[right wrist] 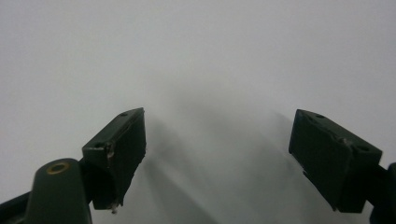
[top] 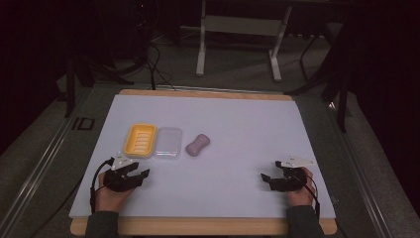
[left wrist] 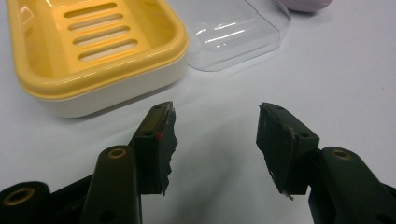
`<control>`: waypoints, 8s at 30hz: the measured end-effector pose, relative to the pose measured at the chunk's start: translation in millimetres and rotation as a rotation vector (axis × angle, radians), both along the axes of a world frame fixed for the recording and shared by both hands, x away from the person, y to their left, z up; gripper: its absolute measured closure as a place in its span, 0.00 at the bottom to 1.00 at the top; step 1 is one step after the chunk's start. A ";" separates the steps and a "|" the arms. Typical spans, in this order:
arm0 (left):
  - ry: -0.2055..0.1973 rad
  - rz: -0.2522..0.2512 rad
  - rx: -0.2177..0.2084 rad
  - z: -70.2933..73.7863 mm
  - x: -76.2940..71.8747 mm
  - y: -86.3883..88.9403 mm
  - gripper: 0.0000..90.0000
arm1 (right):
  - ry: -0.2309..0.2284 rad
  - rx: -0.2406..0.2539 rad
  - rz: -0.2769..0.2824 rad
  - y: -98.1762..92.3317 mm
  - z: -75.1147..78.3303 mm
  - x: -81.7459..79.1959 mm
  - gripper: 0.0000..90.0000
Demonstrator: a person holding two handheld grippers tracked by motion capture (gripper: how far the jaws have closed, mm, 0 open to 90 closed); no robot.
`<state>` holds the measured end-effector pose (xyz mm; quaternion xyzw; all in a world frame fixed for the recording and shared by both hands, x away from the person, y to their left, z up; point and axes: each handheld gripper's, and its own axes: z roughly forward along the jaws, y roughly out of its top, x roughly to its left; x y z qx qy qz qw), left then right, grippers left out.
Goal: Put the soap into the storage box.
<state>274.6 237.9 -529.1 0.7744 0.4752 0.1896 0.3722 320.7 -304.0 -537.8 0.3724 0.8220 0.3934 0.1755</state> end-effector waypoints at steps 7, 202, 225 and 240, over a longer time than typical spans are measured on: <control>0.023 -0.008 0.007 1.0 0.0 -0.1 0.52 | -0.020 0.025 0.005 -2.6 0.9 -2.0 0.20; 0.456 -0.322 0.411 29.7 185.5 -199.9 0.43 | -0.049 0.032 0.005 -3.4 1.9 -5.6 0.22; 0.558 -0.360 0.501 31.2 187.5 -210.5 0.54 | -0.046 0.026 0.009 -2.8 1.5 -4.9 0.22; 0.531 -0.350 0.511 33.0 182.7 -212.0 0.56 | -0.046 0.021 0.011 -2.3 1.5 -5.0 0.22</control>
